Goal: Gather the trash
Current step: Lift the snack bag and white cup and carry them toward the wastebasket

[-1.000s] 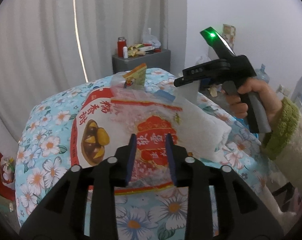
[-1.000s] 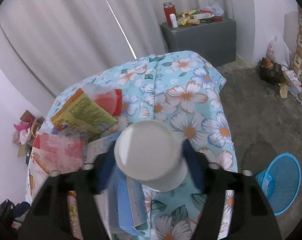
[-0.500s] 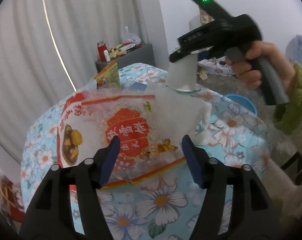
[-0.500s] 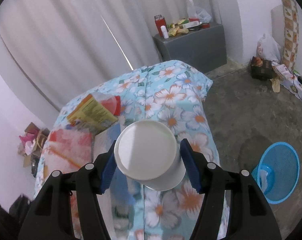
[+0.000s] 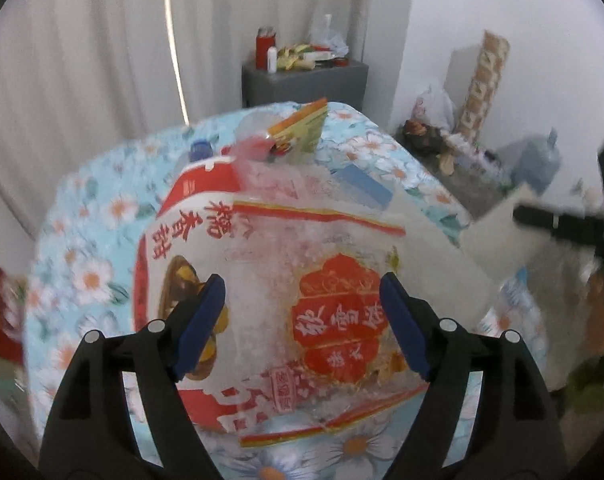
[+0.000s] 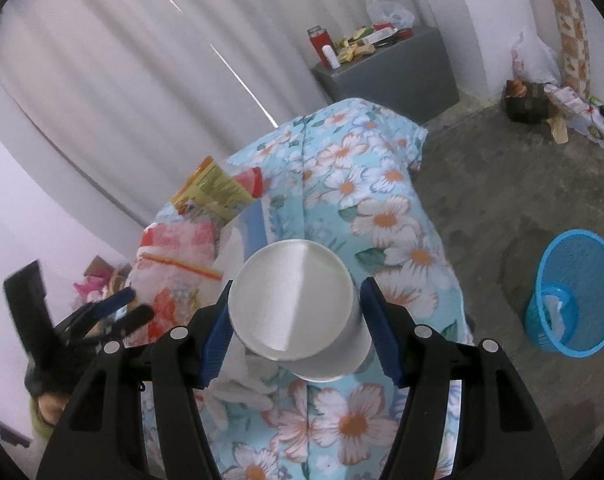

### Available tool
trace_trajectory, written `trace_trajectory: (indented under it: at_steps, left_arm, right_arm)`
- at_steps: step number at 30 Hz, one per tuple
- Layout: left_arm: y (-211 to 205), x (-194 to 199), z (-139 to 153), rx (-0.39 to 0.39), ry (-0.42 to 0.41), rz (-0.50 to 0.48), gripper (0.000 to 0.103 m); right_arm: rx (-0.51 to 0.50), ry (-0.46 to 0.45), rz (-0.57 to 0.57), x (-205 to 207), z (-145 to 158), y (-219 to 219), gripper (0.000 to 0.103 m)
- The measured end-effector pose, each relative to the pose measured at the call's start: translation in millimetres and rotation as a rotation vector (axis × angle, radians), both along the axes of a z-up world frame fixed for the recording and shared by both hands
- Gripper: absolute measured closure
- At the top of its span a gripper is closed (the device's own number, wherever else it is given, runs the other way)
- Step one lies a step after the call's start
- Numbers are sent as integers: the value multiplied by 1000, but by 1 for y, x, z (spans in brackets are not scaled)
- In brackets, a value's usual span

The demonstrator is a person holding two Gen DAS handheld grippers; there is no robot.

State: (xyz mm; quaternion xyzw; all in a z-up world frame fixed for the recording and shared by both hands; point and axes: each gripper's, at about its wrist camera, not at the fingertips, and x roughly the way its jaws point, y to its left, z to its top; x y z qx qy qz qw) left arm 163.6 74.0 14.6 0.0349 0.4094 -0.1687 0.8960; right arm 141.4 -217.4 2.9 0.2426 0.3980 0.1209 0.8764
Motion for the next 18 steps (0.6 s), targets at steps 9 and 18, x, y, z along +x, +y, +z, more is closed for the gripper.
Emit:
trace_trajectory:
  at_steps: [9,18]
  left_arm:
    - [29,8,-8,-374,160,-22,28]
    - [25,-6,-12,-620,226,-113,34]
  right_arm:
    - [40,20,37,-3,-11,12,43]
    - [38,29,41,-3,-14,17,43]
